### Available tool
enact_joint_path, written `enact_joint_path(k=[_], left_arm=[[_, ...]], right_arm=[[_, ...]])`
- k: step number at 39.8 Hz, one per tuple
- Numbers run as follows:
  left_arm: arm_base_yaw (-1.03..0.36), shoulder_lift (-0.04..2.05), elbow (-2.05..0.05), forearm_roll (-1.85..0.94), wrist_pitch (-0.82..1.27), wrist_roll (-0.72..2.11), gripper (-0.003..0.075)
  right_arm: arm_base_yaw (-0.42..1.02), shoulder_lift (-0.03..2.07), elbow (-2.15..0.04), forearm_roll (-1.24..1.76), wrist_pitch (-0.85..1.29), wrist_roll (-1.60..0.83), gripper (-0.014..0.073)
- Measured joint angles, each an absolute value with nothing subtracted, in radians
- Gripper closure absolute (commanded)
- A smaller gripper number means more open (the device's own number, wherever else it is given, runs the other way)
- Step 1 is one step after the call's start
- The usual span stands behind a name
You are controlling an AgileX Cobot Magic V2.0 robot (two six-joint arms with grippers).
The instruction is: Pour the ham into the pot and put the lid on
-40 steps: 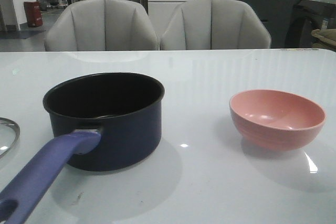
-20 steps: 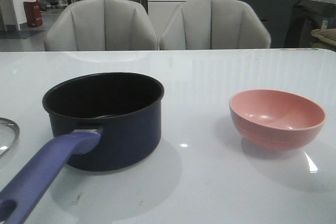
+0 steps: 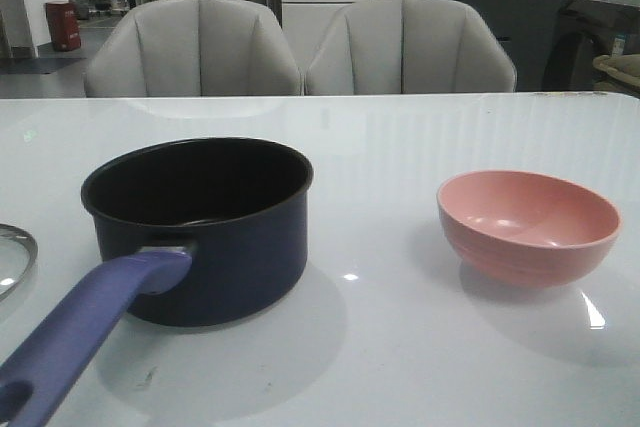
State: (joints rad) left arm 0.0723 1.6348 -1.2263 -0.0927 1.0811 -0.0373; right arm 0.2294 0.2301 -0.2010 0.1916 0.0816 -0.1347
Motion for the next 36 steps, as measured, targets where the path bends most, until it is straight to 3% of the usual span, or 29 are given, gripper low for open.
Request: enact_joint_path(k=[36], left_arm=[[0.072,1.867,-1.281,-0.106,1.057,-0.048,0.0143]], right_arm=[[0.229,0.23,-0.201,0.192,0.082,-0.135,0.0431]])
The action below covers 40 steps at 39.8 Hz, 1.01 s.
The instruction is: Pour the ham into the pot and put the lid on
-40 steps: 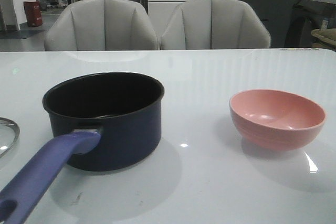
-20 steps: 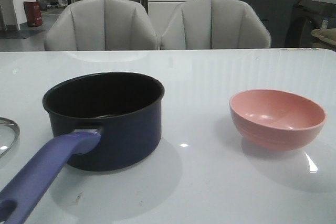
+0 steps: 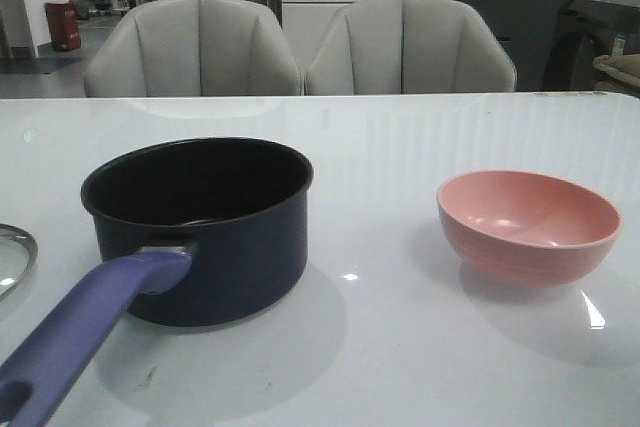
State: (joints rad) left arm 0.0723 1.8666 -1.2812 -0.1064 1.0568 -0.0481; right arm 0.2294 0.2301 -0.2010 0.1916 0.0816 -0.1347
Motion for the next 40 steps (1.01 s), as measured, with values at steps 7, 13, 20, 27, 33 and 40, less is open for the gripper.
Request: enact_joint_path(k=[7,13,20,27,33,40], left_arm=[[0.072,1.891,-1.281,-0.108,1.065,-0.059,0.0145],[0.072,1.901,-1.283,-0.108,1.078,-0.061,0.0192],[0.072,1.903,-1.287,-0.105,1.086,-0.064,0.0368],[0.073,1.903,-1.289,-0.109,1.098,-0.065,0.0473],[0.073,1.903,-1.291,-0.113,1.103,-0.067,0.0494],[0.073,1.903,-1.293,-0.113,1.104,-0.067,0.0494]], right_arm=[[0.229,0.23,-0.201,0.192,0.082,-0.135,0.0431],[0.229,0.23,-0.201,0.192,0.082,-0.135,0.0431],[0.229,0.23,-0.201,0.192,0.082,-0.135,0.0431],[0.229,0.23,-0.201,0.192,0.082,-0.135,0.0431],[0.229,0.23,-0.201,0.192,0.082,-0.135,0.0431],[0.229,0.23,-0.201,0.192,0.082,-0.135,0.0431]])
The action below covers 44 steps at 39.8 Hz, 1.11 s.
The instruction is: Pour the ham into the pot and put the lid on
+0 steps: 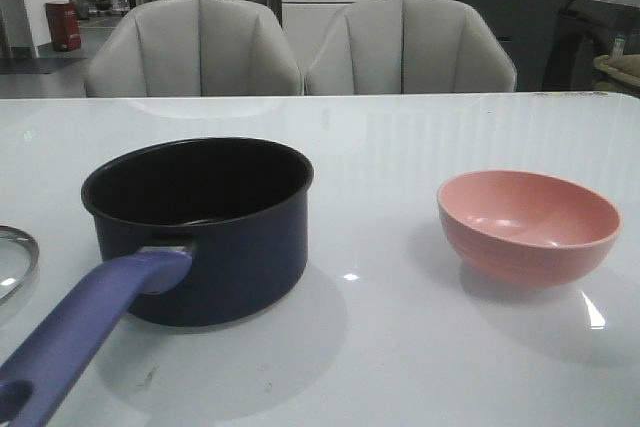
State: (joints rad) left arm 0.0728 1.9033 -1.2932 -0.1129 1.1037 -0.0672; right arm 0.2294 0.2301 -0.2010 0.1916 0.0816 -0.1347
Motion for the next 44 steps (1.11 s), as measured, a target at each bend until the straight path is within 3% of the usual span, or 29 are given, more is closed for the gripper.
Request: enact_joint_path(k=[26,44], left_arm=[[0.06,1.775,-1.47,-0.101,1.221,-0.04,0.0494],[-0.242,1.74,-1.622,-0.112,1.241,-0.036,0.0495]], right_arm=[[0.229,0.23,-0.201,0.192,0.082,-0.135,0.0431],[0.229,0.23,-0.201,0.192,0.082,-0.135,0.0431]])
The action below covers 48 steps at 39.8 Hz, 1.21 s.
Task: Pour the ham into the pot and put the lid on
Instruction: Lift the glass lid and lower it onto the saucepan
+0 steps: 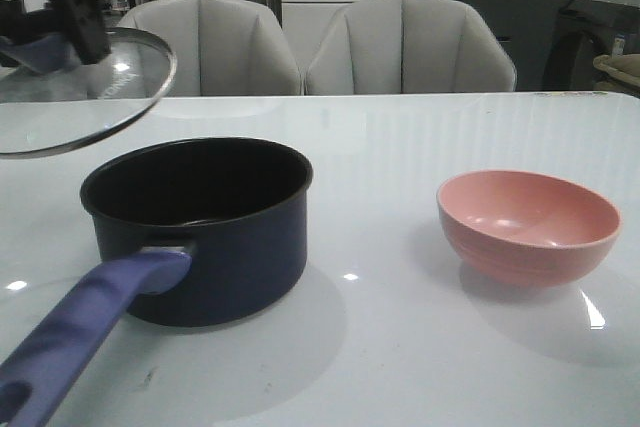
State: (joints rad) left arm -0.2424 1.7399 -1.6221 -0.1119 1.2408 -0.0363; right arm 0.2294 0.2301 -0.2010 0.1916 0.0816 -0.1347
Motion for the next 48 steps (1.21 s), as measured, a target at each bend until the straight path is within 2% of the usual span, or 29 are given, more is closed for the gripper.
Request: enact_joint_path(k=[14,22,30,48], left_arm=[[-0.417,1.805,-1.66,-0.117,1.246,-0.029,0.0496],[-0.464,1.853,-1.696,-0.117,1.248,-0.008,0.0542],[-0.478,1.876,-1.705,-0.119,1.246,0.015,0.0586],[-0.478,1.876,-1.705,-0.109,1.246,0.016,0.0583]], right_arm=[[0.229,0.23,-0.201,0.192,0.082,-0.135,0.0431],[0.229,0.23,-0.201,0.192,0.082,-0.135,0.0431],[0.229,0.23,-0.201,0.192,0.082,-0.135,0.0431],[0.229,0.23,-0.201,0.192,0.082,-0.135,0.0431]])
